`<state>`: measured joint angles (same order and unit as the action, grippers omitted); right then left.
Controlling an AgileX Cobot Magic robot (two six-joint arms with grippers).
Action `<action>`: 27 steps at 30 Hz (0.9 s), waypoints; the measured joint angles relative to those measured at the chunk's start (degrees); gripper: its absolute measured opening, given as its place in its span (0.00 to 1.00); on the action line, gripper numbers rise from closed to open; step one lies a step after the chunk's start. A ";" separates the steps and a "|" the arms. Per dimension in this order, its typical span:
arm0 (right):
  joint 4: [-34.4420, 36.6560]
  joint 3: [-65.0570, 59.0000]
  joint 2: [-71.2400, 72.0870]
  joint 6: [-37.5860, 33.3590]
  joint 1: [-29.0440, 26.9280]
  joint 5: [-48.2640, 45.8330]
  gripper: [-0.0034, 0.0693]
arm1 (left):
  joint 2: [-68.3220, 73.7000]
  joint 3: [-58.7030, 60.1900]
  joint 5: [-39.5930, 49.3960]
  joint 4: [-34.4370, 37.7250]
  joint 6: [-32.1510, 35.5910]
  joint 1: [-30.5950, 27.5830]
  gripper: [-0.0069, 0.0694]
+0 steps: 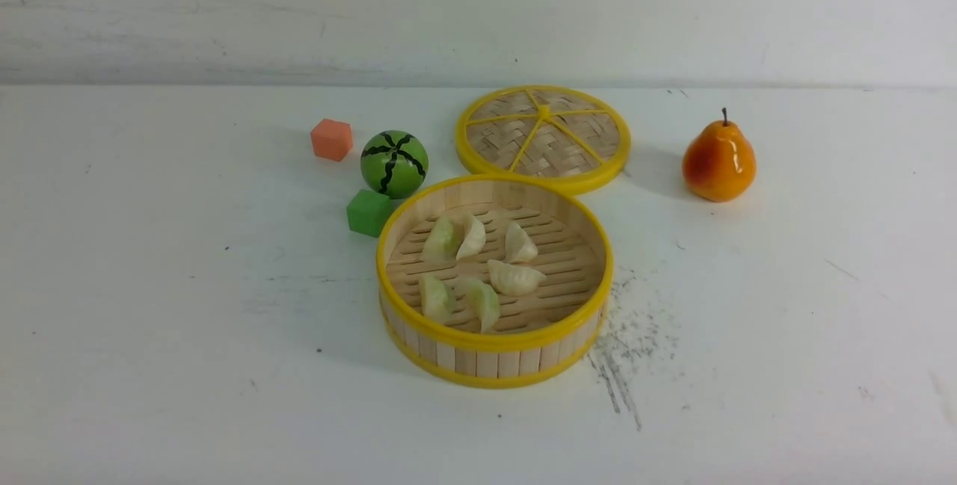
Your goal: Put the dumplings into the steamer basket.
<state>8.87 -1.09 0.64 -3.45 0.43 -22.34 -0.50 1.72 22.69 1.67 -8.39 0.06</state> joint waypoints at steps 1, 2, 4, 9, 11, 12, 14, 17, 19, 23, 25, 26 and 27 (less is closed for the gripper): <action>0.00 0.00 0.00 0.00 0.00 0.00 0.11 | 0.00 0.00 0.02 0.30 0.57 0.00 0.08; 0.00 0.00 0.00 0.00 0.00 0.00 0.11 | 0.00 0.00 0.02 0.48 1.09 0.00 0.08; 0.00 0.00 0.00 0.00 0.00 0.00 0.11 | 0.00 0.00 0.07 0.85 1.50 0.00 0.08; 0.00 0.00 0.00 0.00 0.00 0.00 0.12 | 0.00 0.00 0.07 0.92 1.54 0.00 0.08; 0.00 0.00 0.00 0.00 0.00 0.00 0.12 | 0.00 0.00 0.07 0.98 1.54 0.00 0.08; 0.00 0.00 0.00 0.00 0.00 0.00 0.12 | 0.00 0.00 0.07 0.98 1.54 0.00 0.08; 0.00 0.00 0.00 0.00 0.00 0.00 0.12 | 0.00 0.00 0.07 1.02 1.54 0.00 0.08; 0.00 0.00 0.00 0.00 0.00 0.00 0.12 | 0.00 0.00 0.07 1.02 1.54 0.00 0.08; 0.00 0.00 0.00 0.00 0.00 0.00 0.13 | 0.00 0.00 0.07 1.02 1.54 0.00 0.08; 0.00 0.00 0.00 0.00 0.00 0.00 0.13 | 0.00 0.00 0.07 1.02 1.54 0.00 0.08; 0.00 0.00 0.00 0.00 0.00 0.00 0.13 | 0.00 0.00 0.07 1.02 1.54 0.00 0.08; 0.00 0.00 0.00 0.00 0.00 0.00 0.14 | 0.00 0.00 0.07 1.02 1.54 0.00 0.08; 0.00 0.00 0.00 0.00 0.00 0.00 0.14 | 0.00 0.00 0.07 1.02 1.54 0.00 0.08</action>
<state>8.87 -1.09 0.64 -3.45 0.43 -22.34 -0.50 1.72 22.76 2.69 -6.85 0.06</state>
